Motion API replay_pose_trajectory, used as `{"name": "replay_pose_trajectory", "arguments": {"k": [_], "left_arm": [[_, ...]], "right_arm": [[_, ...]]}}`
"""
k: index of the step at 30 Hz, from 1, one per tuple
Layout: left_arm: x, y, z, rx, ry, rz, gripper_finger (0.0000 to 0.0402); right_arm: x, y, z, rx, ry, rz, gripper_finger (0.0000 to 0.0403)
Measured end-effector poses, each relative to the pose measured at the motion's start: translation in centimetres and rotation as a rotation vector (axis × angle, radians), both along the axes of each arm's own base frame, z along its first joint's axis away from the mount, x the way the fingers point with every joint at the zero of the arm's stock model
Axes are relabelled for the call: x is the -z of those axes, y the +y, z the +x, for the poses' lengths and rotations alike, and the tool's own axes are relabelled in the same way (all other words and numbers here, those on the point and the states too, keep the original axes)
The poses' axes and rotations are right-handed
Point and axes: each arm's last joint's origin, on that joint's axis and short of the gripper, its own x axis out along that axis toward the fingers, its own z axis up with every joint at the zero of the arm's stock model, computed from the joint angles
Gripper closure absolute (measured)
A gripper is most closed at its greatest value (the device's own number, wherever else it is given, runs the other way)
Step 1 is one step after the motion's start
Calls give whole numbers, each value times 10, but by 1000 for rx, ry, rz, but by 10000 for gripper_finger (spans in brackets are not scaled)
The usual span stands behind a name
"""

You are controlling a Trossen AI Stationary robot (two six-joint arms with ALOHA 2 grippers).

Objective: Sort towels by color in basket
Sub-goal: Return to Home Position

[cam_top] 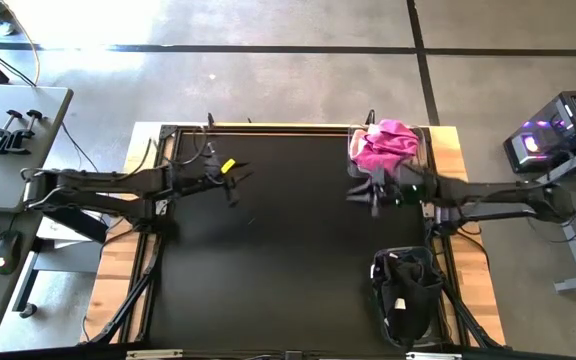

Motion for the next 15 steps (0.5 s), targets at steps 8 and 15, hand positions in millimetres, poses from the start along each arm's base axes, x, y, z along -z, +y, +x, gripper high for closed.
{"name": "replay_pose_trajectory", "arguments": {"k": [8,15], "left_arm": [[-18,-8,-26,7,-60,-25,282],[-20,-9,-35,-17,-60,-29,282]], "right_arm": [[42,35,-14,-284,-273,15,329],[50,43,-31,-363,-316,61,329]]}}
